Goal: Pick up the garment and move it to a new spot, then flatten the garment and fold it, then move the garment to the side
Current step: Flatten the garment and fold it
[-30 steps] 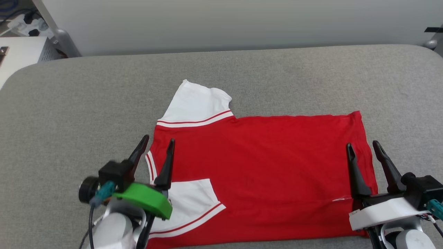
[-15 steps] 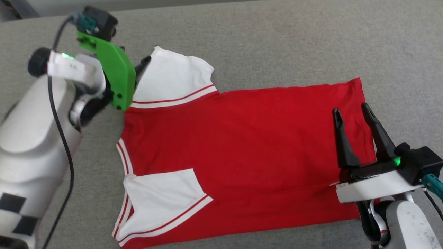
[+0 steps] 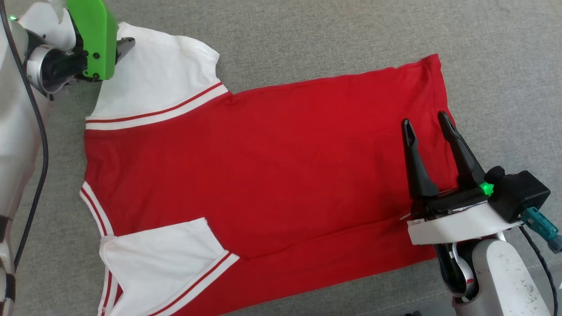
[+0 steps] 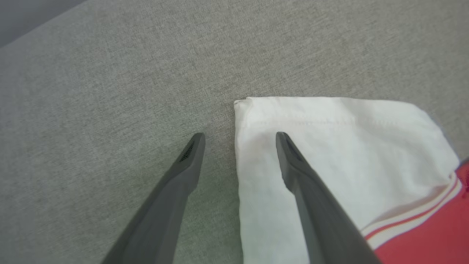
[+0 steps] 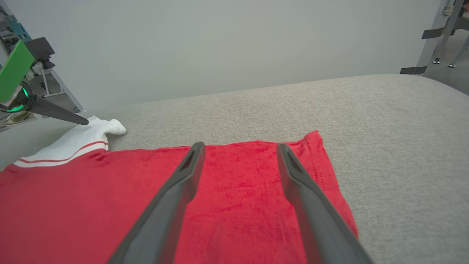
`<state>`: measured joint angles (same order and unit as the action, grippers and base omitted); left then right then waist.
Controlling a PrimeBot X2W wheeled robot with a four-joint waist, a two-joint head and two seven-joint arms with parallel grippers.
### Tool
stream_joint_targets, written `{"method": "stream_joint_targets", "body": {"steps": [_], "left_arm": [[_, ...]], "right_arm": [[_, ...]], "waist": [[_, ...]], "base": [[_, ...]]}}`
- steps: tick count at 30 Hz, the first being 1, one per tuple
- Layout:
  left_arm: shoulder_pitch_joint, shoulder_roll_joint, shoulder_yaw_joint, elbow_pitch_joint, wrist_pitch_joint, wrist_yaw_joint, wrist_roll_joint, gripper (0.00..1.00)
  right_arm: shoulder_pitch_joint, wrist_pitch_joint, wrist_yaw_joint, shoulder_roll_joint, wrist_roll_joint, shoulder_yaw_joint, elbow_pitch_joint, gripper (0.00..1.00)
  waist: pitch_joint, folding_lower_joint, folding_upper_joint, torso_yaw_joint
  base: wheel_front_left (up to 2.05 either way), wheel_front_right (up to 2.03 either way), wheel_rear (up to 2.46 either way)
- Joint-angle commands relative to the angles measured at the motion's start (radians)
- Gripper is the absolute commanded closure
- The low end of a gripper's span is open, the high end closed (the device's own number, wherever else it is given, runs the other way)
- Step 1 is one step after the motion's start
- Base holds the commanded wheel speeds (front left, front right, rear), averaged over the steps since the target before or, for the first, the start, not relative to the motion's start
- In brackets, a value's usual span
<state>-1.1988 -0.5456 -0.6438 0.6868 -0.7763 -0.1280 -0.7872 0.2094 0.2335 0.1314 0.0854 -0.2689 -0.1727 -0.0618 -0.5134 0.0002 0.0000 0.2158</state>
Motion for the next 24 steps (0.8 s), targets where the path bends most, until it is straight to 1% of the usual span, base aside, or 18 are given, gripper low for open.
{"method": "stream_joint_targets", "body": {"steps": [1,5,7,8,9,10,12,14,20,22,24], "left_arm": [[-0.024,0.0,-0.003,0.017,0.004,-0.003,0.004,0.0],[-0.04,-0.003,-0.026,0.06,0.026,-0.003,0.03,0.0],[-0.036,0.009,-0.037,0.098,0.031,-0.003,0.03,0.0],[-0.034,0.013,-0.038,0.107,0.022,-0.003,0.026,0.06],[-0.032,0.016,-0.04,0.118,0.01,-0.003,0.022,0.65],[-0.031,0.018,-0.041,0.124,-0.001,-0.003,0.017,1.0],[-0.027,0.028,-0.039,0.133,-0.017,-0.003,0.0,1.0],[-0.022,0.036,-0.031,0.138,-0.005,-0.002,-0.013,1.0],[0.012,0.059,-0.021,0.15,0.077,-0.001,-0.026,1.0],[0.026,0.07,-0.005,0.143,0.115,-0.001,-0.05,1.0],[0.044,0.078,0.017,0.137,0.151,-0.002,-0.081,1.0]], "right_arm": [[0.019,0.008,-0.001,-0.006,-0.004,-0.002,0.003,0.0],[0.026,0.011,-0.001,-0.009,-0.005,-0.003,0.001,0.0],[0.029,0.013,-0.001,-0.012,-0.002,-0.007,0.005,0.0],[0.029,0.013,-0.001,-0.013,-0.001,-0.007,0.005,0.0],[0.03,0.014,-0.001,-0.013,0.0,-0.007,0.007,0.0],[0.03,0.014,-0.001,-0.014,0.0,-0.007,0.008,0.0],[0.03,0.015,-0.001,-0.014,0.002,-0.007,0.01,0.0],[0.031,0.015,-0.001,-0.015,0.004,-0.005,0.015,0.0],[0.017,-0.005,-0.001,-0.003,0.024,0.014,0.03,0.0],[0.008,-0.023,-0.001,0.004,0.032,0.031,0.031,0.0],[0.0,-0.041,-0.001,0.008,0.058,0.074,0.032,0.0]], "waist": [[-0.028,-0.0002,0.0,0.024],[-0.04,-0.0002,0.0,0.027],[-0.048,-0.0002,0.0,0.028],[-0.049,-0.0002,0.0,0.027],[-0.05,-0.0002,0.0,0.027],[-0.05,-0.0002,0.0,0.026],[-0.047,-0.0002,0.0,0.024],[-0.037,-0.0002,0.0,0.02],[0.036,-0.0002,0.0,0.003],[0.068,-0.0002,0.0,-0.006],[0.101,-0.0002,0.0,-0.017]], "base": [[0.0,0.0,0.0],[0.0,0.0,0.0],[0.0,0.0,0.0],[0.0,0.0,0.0],[0.0,0.0,0.0],[0.0,0.0,0.0],[0.0,0.0,0.0],[0.0,0.0,0.0],[0.0,0.0,0.0],[0.0,0.0,0.0],[0.0,0.0,0.0]]}}
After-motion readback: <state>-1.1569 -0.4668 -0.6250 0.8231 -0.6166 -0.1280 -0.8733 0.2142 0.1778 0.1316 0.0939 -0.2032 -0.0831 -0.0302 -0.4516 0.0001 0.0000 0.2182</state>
